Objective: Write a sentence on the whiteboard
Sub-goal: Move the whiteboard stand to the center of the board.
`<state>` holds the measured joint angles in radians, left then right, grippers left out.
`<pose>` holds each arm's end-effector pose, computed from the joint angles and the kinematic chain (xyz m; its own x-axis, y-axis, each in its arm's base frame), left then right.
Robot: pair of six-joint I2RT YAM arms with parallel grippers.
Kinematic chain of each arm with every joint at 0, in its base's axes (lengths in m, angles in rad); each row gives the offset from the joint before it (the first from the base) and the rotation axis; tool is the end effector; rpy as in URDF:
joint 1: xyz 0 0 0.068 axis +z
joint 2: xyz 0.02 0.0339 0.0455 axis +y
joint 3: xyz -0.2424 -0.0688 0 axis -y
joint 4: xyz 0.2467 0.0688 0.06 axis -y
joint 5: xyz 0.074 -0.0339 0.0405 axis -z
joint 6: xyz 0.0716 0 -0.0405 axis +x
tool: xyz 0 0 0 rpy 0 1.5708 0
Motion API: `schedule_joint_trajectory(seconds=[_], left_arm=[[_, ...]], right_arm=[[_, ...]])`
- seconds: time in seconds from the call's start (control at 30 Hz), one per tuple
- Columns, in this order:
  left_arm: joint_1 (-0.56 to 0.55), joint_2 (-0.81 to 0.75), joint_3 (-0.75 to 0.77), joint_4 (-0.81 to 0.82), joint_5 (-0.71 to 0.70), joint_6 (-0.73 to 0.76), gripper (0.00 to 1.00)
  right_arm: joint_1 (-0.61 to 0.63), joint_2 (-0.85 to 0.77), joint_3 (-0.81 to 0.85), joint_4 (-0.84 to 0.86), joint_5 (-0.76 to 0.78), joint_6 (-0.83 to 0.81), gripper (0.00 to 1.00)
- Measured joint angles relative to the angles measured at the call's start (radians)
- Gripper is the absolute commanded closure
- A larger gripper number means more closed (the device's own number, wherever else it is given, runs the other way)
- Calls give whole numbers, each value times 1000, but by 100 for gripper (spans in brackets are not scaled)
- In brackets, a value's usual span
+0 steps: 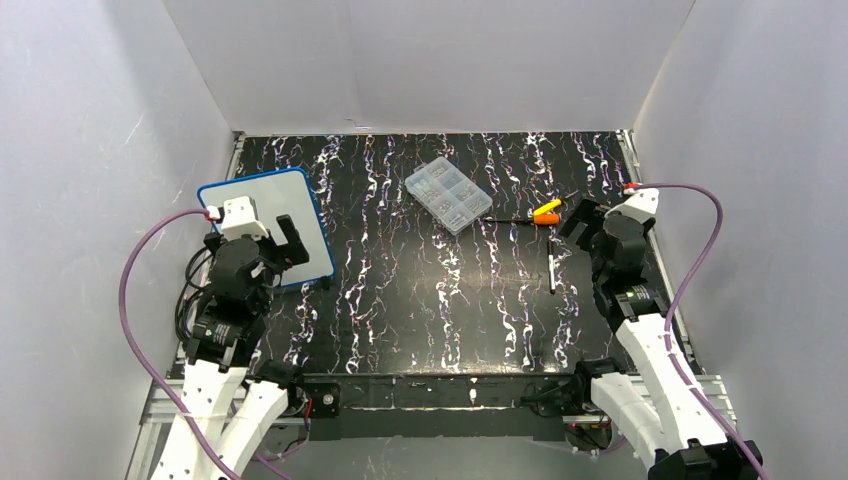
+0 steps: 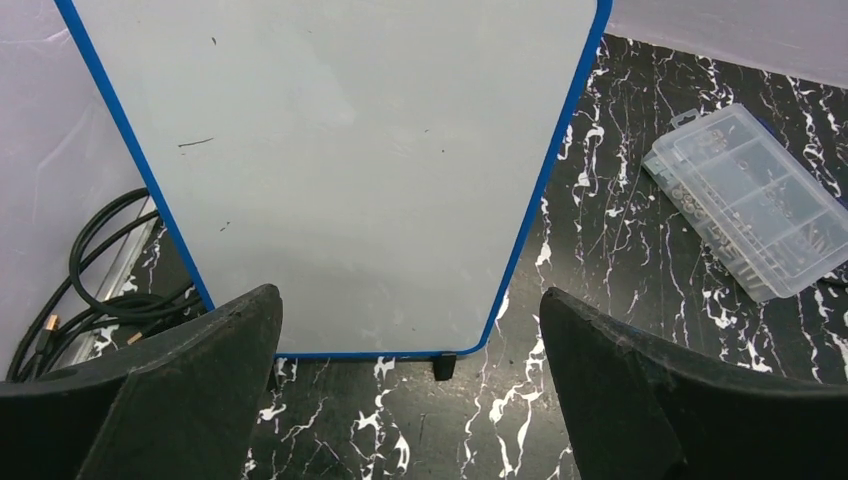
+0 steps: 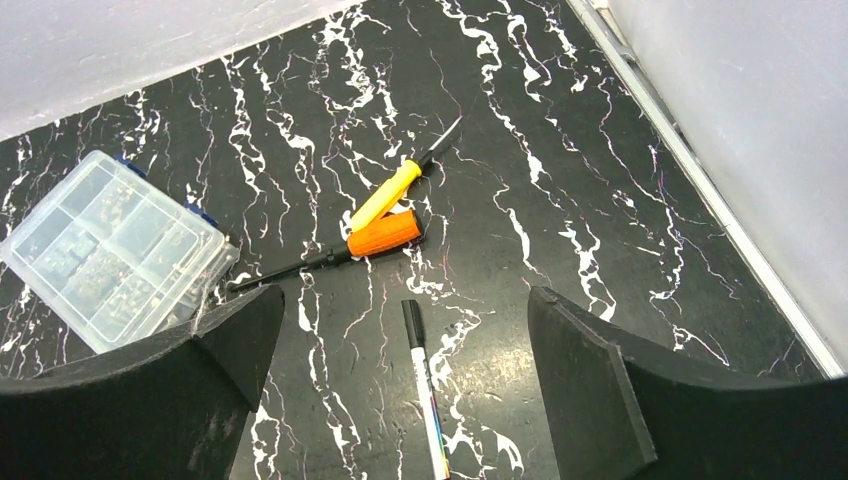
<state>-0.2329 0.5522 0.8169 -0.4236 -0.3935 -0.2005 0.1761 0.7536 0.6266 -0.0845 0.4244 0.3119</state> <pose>0.1760 -0.0135 0.3409 -0.1200 -0.1606 -0.9797 -0.1828 0.9735 -0.1372 0.2333 0.0116 0.2784 -0.1241 0.2620 -0.9571 0.2887 0.9323 0.2178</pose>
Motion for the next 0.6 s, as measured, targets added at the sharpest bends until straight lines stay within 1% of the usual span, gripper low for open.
schedule_joint_trajectory(seconds=[0.17,0.27,0.37,0.57,0.6], left_arm=[[0,24,19,-38,-3,-60,1],[0,31,20,-89,-1,-128,1],[0,24,10,-124,32,-199,1],[-4,-42,-138,-139,122,-330,1],[-8,-46,-170,-139,127,-346,4]], right_arm=[[0,1,2,-22,0,0,0],[0,1,2,-28,0,0,0],[0,1,4,-33,-1,0,0],[0,1,6,-35,-6,4,0],[0,1,6,-35,-8,5,0]])
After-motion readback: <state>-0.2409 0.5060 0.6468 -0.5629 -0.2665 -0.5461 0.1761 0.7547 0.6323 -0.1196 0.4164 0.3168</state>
